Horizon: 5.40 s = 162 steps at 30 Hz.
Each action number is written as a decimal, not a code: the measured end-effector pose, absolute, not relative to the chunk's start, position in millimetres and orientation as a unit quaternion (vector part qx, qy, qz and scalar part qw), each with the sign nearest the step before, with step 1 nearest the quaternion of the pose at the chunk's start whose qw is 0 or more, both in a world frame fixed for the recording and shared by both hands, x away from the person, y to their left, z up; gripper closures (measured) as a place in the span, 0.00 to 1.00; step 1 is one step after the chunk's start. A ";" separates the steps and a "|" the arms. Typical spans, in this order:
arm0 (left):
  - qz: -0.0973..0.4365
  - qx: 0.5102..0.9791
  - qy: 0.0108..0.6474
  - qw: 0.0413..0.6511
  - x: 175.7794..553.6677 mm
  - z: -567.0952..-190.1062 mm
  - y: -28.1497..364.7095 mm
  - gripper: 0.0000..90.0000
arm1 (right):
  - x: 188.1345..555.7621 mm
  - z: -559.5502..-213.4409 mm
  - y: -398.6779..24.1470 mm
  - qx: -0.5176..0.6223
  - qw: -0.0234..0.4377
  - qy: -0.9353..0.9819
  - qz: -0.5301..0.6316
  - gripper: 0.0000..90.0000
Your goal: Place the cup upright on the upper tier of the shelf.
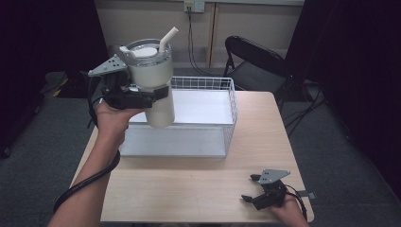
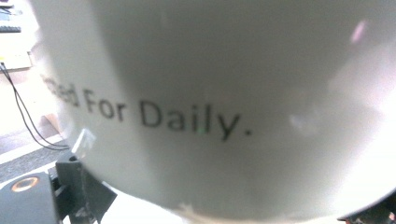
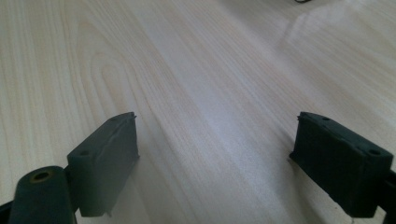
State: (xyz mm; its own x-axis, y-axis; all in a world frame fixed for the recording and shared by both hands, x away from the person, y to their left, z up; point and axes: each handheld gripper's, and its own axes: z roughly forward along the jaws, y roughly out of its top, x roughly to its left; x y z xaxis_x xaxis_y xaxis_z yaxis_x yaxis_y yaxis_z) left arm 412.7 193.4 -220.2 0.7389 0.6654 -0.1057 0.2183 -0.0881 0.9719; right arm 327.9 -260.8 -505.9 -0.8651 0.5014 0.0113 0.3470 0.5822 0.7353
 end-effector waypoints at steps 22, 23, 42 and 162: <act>0.204 0.705 0.333 0.592 435.6 -224.4 193.6 0.10 | 327.9 -505.9 -260.8 0.240 0.099 0.884 0.389 0.15; 0.204 0.702 0.335 0.594 436.6 -225.0 193.2 0.10 | 327.9 -506.0 -260.8 0.240 0.099 0.884 0.389 0.15; 0.218 0.698 0.348 0.587 454.1 -232.9 187.0 0.10 | 327.9 -505.9 -260.8 0.240 0.099 0.884 0.389 0.15; 0.220 0.724 0.361 0.545 454.9 -277.6 177.8 0.10 | 328.0 -505.9 -260.9 0.240 0.099 0.884 0.389 0.15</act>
State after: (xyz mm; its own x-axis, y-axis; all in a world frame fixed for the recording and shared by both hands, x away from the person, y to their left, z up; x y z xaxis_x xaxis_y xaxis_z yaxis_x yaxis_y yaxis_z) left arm 454.9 177.8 -277.6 0.6420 0.7630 -0.0747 0.2828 -0.1451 0.9481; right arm 328.0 -260.9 -505.9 -0.8651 0.5014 0.0126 0.3477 0.5815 0.7355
